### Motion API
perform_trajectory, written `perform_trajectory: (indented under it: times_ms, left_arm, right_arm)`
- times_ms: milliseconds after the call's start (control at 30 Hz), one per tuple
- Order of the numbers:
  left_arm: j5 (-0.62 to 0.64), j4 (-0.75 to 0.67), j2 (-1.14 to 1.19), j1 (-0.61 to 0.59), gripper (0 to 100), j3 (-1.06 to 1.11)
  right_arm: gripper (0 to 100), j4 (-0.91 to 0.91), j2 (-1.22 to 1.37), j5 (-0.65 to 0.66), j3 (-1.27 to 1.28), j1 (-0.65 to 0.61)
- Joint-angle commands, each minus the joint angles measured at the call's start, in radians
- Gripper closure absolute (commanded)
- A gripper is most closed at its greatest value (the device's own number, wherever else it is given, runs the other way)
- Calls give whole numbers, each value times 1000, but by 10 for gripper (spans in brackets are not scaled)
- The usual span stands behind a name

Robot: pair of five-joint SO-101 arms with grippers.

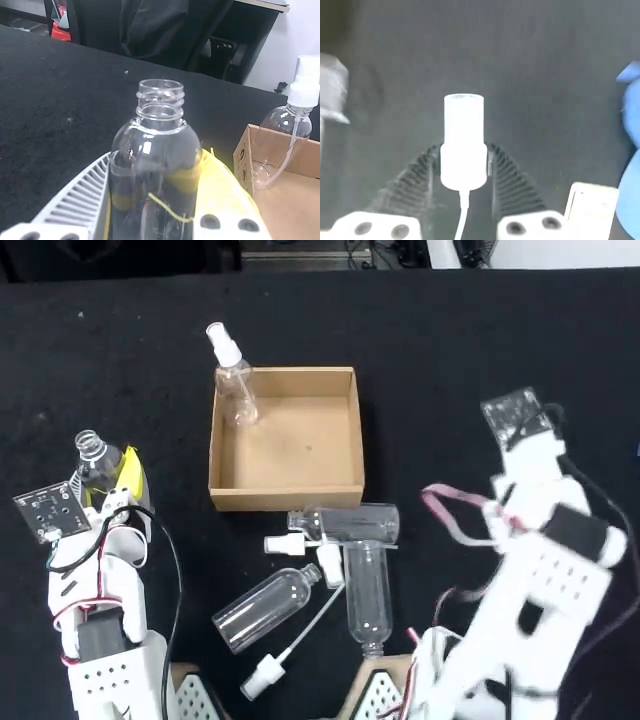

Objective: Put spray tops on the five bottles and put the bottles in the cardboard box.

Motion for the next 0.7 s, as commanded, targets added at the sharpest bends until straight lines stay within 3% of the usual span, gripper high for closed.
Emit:
perform_trajectory:
  times_ms: [0,233,467,667]
  left_arm:
    - [8,5,-21,41,967,-35]
    - [2,5,-21,226,967,-27]
    - [0,-3,-21,237,970,-25]
    - [0,-6,-21,237,970,-25]
  right_arm:
    - [987,58,-228,-210,-94,-224]
    - [987,-18,-363,-476,-108,-516]
    - [987,-258,-384,-700,-104,-669]
    - [987,-400,-386,-773,-104,-763]
